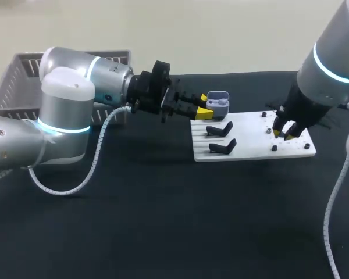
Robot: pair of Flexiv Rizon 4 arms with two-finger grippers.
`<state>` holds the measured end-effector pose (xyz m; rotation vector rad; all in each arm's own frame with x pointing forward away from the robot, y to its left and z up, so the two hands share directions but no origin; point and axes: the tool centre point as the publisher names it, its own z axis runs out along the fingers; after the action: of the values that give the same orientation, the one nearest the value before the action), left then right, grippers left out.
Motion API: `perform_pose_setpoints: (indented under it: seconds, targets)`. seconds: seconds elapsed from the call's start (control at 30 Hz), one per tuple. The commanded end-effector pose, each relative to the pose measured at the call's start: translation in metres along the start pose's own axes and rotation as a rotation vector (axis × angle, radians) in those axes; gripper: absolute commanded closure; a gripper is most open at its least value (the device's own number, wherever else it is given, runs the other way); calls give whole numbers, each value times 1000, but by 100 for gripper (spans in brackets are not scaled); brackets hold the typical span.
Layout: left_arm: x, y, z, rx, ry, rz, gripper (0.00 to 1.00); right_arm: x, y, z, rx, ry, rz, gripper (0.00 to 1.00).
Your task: Pick up each earbud case from the left stands, insert the matching earbuds, close the lid, and place the case in the box.
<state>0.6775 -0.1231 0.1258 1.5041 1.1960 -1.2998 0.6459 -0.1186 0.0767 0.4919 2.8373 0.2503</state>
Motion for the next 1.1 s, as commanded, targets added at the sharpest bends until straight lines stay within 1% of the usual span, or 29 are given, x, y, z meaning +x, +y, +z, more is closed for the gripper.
perform_pose_setpoints:
  seconds: [0.03, 0.27, 0.43, 0.57, 0.73, 1.1]
  targets:
    - [0, 1, 0, 2, 1, -1, 100, 13, -3, -45, -9, -65, -39, 100]
    - [0, 1, 0, 2, 1, -1, 100, 17, 25, -94, 2, -103, -216, 100]
    - [0, 1, 0, 2, 1, -1, 100, 20, 48, -113, 19, -107, -322, 100]
    - [0, 1, 0, 2, 1, -1, 100, 22, 63, -119, 28, -105, -399, 100]
    - [0, 1, 0, 2, 1, -1, 100, 24, 79, -122, 40, -105, -446, 100]
    - [0, 1, 0, 2, 1, -1, 100, 24, 79, -122, 40, -105, -446, 100]
